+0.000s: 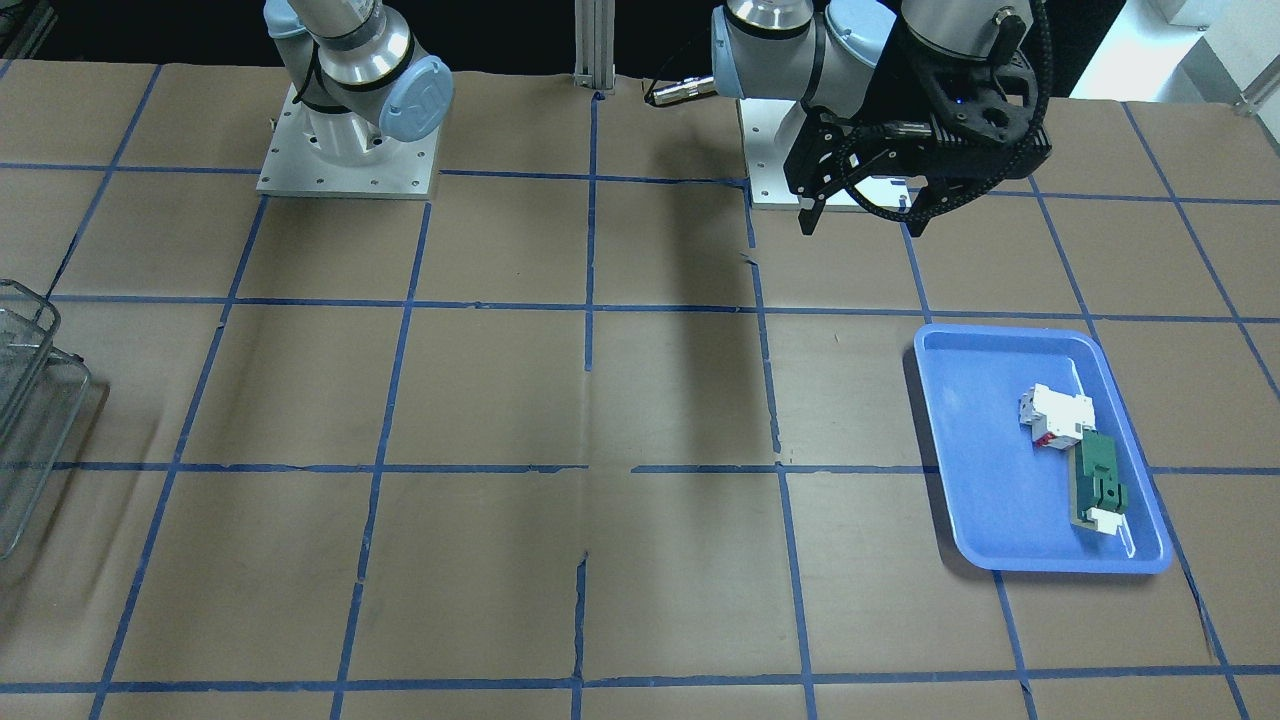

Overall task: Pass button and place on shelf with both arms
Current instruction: 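Lower the button into the mesh basket with the right gripper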

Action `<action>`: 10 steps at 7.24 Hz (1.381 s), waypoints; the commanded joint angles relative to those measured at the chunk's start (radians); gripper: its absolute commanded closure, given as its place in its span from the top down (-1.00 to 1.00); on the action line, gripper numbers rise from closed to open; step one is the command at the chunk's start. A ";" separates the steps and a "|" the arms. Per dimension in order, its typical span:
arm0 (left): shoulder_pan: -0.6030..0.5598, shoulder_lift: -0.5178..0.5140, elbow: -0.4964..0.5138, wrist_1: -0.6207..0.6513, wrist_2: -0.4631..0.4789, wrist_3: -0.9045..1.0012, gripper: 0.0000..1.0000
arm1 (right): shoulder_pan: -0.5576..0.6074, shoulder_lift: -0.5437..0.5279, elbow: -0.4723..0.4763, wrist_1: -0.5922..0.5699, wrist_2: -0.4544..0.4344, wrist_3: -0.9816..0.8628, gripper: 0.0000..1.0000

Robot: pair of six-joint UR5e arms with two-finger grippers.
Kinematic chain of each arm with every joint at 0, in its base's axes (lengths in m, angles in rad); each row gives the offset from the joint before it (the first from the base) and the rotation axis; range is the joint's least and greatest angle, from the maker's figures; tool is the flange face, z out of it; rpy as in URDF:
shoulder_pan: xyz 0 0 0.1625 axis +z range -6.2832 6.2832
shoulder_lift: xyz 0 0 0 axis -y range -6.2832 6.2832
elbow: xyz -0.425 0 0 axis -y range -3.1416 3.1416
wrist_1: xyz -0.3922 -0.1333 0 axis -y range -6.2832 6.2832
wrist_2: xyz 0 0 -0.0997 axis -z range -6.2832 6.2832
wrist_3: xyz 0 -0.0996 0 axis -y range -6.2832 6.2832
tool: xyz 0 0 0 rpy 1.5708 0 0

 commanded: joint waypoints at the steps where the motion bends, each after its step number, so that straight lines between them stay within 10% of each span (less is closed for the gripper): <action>1: 0.000 -0.001 0.000 0.000 -0.001 0.001 1.00 | 0.000 0.002 0.001 -0.001 -0.006 0.002 0.82; 6: 0.000 0.002 0.000 0.000 -0.024 0.001 1.00 | 0.003 -0.009 -0.014 0.010 -0.002 0.000 0.75; 7: 0.000 0.001 -0.001 0.000 -0.026 0.001 1.00 | 0.003 -0.006 -0.014 0.015 -0.002 0.000 -0.21; 8: 0.000 0.002 -0.006 0.000 -0.029 0.001 1.00 | 0.003 -0.008 -0.014 0.015 -0.005 0.000 -0.42; 9: 0.000 0.001 -0.006 0.000 -0.029 0.001 1.00 | 0.003 -0.008 -0.014 0.015 -0.009 0.000 0.05; 10: 0.000 0.001 -0.006 0.000 -0.030 0.001 1.00 | 0.003 -0.009 -0.014 0.013 -0.006 -0.001 0.99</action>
